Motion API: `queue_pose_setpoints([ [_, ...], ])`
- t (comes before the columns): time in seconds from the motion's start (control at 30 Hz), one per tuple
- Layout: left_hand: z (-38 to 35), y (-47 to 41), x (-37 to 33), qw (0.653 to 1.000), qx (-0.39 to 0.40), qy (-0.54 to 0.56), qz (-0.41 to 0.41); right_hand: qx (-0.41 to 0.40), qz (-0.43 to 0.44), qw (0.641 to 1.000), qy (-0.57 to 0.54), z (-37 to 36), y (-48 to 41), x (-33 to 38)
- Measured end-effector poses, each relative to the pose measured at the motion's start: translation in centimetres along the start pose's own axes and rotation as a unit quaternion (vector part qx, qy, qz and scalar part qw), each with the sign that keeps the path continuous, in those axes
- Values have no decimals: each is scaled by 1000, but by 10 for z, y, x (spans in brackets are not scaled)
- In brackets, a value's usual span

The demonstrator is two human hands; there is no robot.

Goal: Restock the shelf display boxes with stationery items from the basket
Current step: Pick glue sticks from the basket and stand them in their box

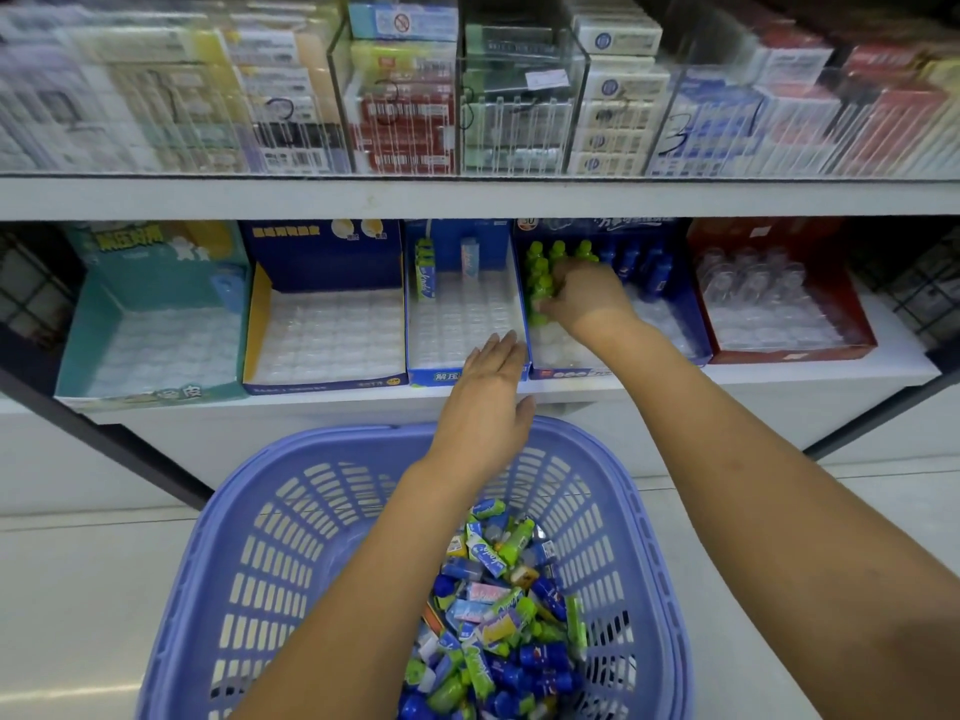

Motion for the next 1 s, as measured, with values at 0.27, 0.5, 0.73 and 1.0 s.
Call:
queue_pose_setpoints([
  [0.27, -63, 91, 38, 984, 139, 84, 68, 134, 79, 988, 12, -64, 116, 5],
  [0.5, -165, 195, 33, 902, 429, 30, -45, 531, -69, 811, 237, -218, 239, -83],
  [0.73, -188, 205, 4, 880, 454, -77, -113, 563, -72, 769, 293, -242, 245, -104],
  [1.0, -196, 196, 0, 875, 440, -87, -182, 525, -104, 845, 24, -187, 203, -85],
])
Point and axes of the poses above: each hand's wrist, its own y-axis away from the middle knuckle, its own z-axis out of the back of the hand, x = y × z, the point moved 8 cm from there along -y, towards the middle knuckle, and after that the axes turned 14 degrees about -y, right-handed, at the moved point
